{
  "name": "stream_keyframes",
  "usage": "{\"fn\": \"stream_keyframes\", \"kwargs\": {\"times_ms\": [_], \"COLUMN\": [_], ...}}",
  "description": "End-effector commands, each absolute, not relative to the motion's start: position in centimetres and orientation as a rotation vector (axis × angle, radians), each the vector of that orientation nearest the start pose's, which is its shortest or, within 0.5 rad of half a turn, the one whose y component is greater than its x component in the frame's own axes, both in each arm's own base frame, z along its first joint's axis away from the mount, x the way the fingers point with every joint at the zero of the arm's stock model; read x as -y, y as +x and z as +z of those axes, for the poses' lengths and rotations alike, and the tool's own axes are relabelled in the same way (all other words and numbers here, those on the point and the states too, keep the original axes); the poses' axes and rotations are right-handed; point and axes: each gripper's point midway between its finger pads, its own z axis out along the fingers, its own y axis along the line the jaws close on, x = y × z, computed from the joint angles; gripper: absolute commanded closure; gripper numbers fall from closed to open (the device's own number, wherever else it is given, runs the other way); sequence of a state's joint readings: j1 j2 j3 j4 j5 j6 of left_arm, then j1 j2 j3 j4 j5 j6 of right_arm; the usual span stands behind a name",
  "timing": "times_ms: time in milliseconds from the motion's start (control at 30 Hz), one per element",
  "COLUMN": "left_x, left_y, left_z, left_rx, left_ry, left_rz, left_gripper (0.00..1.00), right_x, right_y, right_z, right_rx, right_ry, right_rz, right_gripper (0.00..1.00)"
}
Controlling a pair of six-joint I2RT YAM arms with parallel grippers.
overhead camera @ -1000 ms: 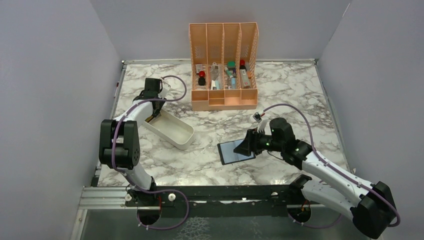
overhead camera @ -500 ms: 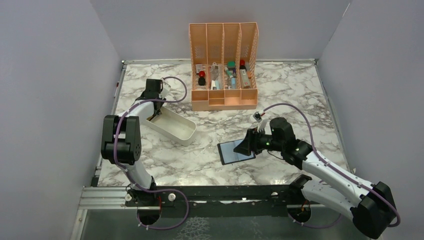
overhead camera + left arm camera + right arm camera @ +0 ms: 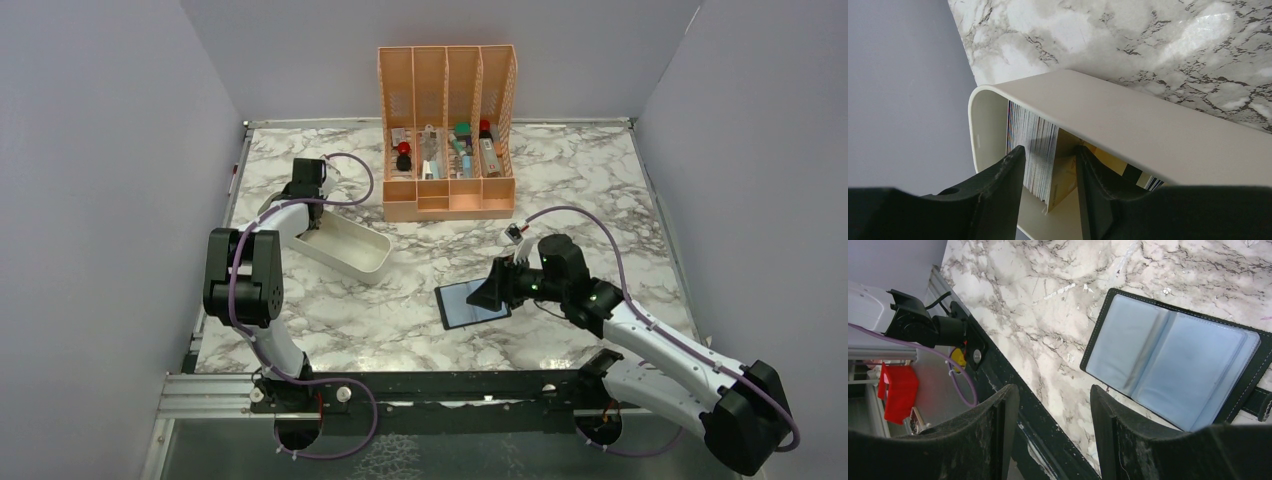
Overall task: Put the credit cards into the card holder
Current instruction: Pick up the credit card from the storage box.
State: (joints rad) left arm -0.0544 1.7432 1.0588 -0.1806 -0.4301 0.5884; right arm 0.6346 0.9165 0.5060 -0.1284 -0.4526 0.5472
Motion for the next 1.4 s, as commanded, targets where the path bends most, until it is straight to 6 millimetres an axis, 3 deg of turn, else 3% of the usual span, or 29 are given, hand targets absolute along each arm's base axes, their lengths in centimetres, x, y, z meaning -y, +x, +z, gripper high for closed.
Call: {"fn": "stream_keyframes", "kwargs": {"times_ms": [0,200,600,633,800,1000,1200,1367], "left_x": [-7.9,-7.6,-5.5,-5.2,-4.4,-2.2,0.2,0.4], "left_y": [42.9,42.8,43.0,43.0,42.1,41.0,40.8,40.3], "left_z": [10.3,10.0,10.7,11.7,11.7,12.4,15.4,19.7], "left_rx": [-2.319,-2.330,-2.333,-2.314,-2.343,-2.353,-2.299,-2.218], "left_ry": [0.533,0.547,0.576,0.565,0.575,0.544,0.463,0.184], "left_rz": [0.819,0.798,0.760,0.745,0.715,0.560,0.389,0.308], "left_gripper": [0.59,0.74,0.79,0.82,1.00,1.00,1.00,1.00], "right_x": [-24.8,-25.0,-25.3,-25.4,-25.2,-25.3,-24.9,-24.1], "right_y": [17.8,17.8,17.6,17.5,17.3,17.2,17.7,18.3], "right_z": [14.9,15.2,15.4,15.4,15.3,15.5,15.5,15.8], "right_rx": [-2.190,-2.185,-2.190,-2.189,-2.196,-2.191,-2.218,-2.222], "right_ry": [-0.410,-0.409,-0.397,-0.396,-0.389,-0.387,-0.370,-0.329], "right_rz": [1.140,1.152,1.192,1.195,1.199,1.207,1.155,1.084], "right_gripper": [0.41,0.41,0.41,0.41,0.41,0.41,0.41,0.41]}}
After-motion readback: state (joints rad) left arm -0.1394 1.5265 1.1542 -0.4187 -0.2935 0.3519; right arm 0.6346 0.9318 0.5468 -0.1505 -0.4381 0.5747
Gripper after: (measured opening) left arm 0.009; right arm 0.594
